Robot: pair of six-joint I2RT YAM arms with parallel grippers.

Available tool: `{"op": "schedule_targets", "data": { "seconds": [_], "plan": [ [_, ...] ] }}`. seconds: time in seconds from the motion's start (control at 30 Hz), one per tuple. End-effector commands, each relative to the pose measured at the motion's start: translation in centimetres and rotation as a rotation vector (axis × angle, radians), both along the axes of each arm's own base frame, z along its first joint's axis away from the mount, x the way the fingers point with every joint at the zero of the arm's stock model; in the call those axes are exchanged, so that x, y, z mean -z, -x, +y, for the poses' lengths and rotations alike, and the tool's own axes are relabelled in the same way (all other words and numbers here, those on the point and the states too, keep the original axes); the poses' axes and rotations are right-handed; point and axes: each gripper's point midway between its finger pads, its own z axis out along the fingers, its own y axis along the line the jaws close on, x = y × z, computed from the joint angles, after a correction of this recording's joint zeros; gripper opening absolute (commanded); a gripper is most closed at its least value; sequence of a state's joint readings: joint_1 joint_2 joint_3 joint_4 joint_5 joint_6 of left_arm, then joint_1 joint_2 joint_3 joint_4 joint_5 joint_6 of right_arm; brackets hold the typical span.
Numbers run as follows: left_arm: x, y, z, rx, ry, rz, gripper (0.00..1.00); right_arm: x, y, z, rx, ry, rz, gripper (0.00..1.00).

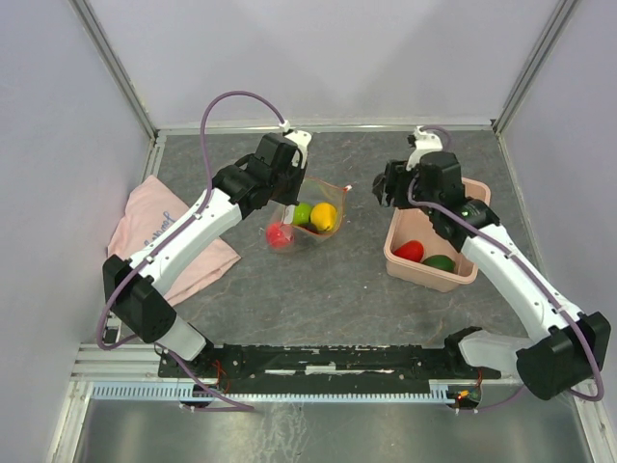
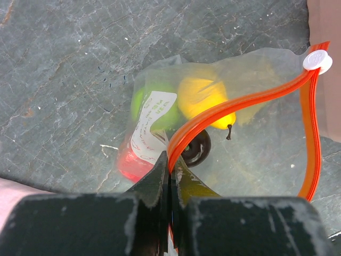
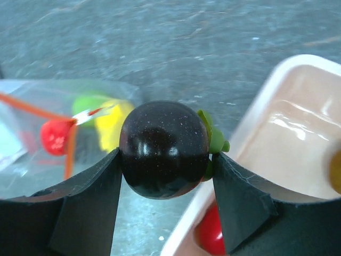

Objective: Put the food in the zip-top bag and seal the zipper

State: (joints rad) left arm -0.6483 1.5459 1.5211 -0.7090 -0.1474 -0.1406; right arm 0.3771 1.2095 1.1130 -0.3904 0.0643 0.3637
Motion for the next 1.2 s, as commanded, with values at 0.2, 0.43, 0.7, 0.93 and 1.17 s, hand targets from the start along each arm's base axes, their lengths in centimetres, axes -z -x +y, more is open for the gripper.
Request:
{"op": "schedule_targets", "data": {
  "seconds": [0.2,0.43,0.7,0.93,1.17],
  "plan": [
    [-2.5,-1.0,-1.5,0.030,0.059,-0.067,0.03,-5.7,3.6,10.2,-0.392,-0.133,-0.181,0.58],
    [-2.7,-1.1,-1.6,0.031,0.063,-0.069,0.03,-5.7,6.0,15.6,-0.610,-0.174,-0.180,0.60],
    [-2.9,-0.8,-2.0,0.043,0.092,-0.067,0.03,-1.0,3.8,16.9,-0.556,-0.133,-0.127,0.64],
    [-2.6,-0.3,-2.9,0.065,0.136,-0.046,0.03,0.4,1.6,18.7,-0.530,-0.167,-0.110,0.68],
    [-2.7,-0.2,-2.9,0.066,0.143,-0.048,0.03,3.3,-0.2,18.3,-0.436,-0.121,-0.047,0.80]
  ]
}}
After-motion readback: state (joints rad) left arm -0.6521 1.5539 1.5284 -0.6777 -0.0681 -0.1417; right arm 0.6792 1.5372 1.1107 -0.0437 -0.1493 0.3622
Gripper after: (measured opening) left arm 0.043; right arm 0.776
